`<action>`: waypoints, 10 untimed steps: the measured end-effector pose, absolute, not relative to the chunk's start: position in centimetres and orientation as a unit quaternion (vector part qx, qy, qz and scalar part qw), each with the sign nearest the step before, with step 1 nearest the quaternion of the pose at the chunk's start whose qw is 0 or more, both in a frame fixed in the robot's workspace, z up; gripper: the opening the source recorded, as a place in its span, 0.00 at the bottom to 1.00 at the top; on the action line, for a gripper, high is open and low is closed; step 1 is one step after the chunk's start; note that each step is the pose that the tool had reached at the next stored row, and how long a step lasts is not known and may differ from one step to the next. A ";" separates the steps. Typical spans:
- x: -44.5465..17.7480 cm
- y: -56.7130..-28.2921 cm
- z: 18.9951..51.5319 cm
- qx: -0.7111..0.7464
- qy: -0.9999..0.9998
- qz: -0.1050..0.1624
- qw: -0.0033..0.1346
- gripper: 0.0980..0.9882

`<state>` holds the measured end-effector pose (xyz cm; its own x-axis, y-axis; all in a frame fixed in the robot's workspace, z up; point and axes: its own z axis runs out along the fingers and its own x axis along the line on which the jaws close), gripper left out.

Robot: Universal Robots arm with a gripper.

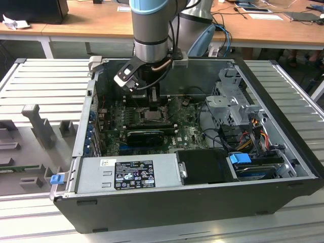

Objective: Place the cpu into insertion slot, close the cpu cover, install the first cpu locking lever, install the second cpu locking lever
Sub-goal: 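Place the cpu into insertion slot, then close the cpu cover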

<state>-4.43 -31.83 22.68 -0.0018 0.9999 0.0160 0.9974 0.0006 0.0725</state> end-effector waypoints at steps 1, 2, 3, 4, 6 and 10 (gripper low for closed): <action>-4.4 -31.8 22.8 0.706 0.707 0.031 0.020 0.01; -4.4 -31.8 22.8 0.706 0.707 0.031 0.020 0.01; -4.4 -31.8 23.0 0.706 0.707 0.031 0.020 0.01; -4.4 -31.8 23.2 0.706 0.707 0.031 0.020 0.01; -4.0 -31.9 23.2 0.706 0.707 0.030 0.018 0.01; -2.8 -32.0 23.2 0.707 0.707 0.029 0.017 0.01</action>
